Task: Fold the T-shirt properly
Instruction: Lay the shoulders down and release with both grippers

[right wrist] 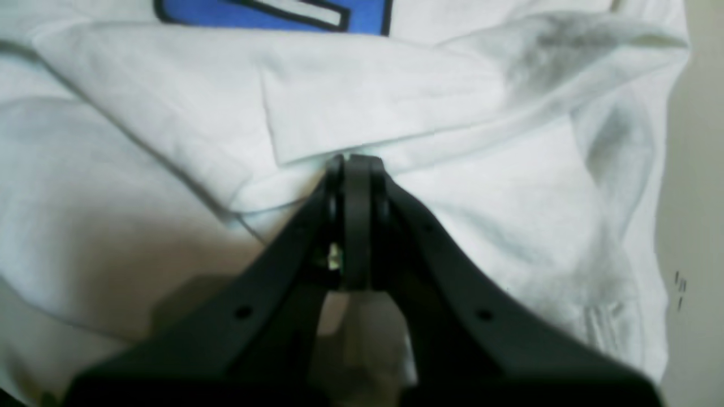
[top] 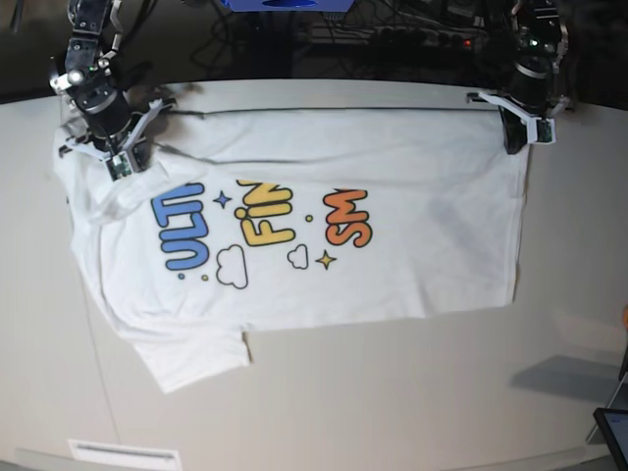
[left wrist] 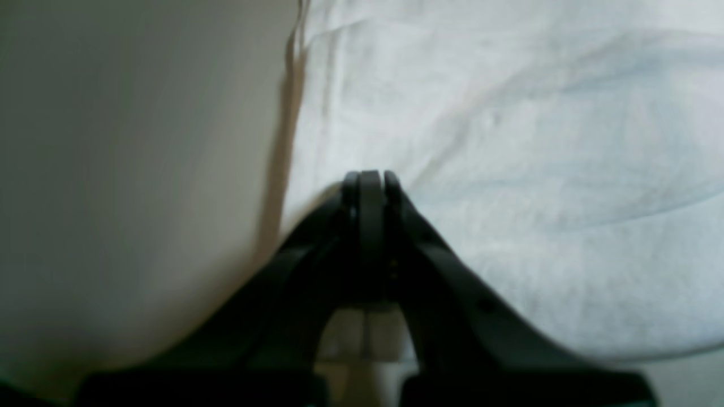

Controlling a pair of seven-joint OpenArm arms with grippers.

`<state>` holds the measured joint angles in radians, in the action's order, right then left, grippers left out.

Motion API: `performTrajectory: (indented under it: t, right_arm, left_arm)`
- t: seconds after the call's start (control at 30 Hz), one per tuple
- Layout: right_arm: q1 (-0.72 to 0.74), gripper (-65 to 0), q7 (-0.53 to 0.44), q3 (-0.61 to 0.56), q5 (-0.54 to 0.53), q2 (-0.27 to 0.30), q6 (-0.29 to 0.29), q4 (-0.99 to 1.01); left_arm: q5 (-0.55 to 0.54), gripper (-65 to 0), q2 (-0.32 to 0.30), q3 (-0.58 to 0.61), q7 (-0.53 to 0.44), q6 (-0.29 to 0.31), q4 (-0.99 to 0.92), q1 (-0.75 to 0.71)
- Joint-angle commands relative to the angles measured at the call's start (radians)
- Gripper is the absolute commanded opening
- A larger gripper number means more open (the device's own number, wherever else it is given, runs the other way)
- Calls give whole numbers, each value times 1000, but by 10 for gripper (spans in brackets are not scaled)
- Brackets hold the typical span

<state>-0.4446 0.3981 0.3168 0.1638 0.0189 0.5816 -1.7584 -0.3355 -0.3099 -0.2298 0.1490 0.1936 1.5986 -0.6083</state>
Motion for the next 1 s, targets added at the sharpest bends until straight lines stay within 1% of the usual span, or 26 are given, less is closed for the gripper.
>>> performTrajectory:
  t: [0.0, 0.13, 0.23, 0.3, 0.4, 0.53, 0.77, 0.97]
  right_arm:
    - [-44, -650, 144, 3, 72, 2, 24, 4]
    - [-53, -650, 147, 3, 72, -1, 22, -33]
    - [-56, -650, 152, 3, 78, -18, 22, -45]
    - [-69, -650, 152, 3, 78, -27, 22, -50]
    - [-76, -650, 152, 3, 78, -29, 22, -51]
    - [-79, -650, 149, 43, 78, -60, 21, -51]
    - [-75, -650, 150, 48, 78, -56, 21, -61]
    - [-59, -650, 152, 48, 78, -60, 21, -122]
  left_arm:
    - [13, -650, -13, -6, 14, -6, 16, -14]
    - [13, -650, -16, -6, 14, -6, 16, -20]
    - [75, -650, -7, -7, 14, -6, 22, -17]
    - [125, -650, 12, -7, 14, -6, 26, -14]
    - [157, -650, 35, -29, 14, -6, 26, -11]
    - [158, -650, 39, -53, 14, -1, 26, 6]
    - [157, -650, 39, -98, 14, 0, 47, 11]
    - [154, -650, 38, -99, 14, 0, 101, 11]
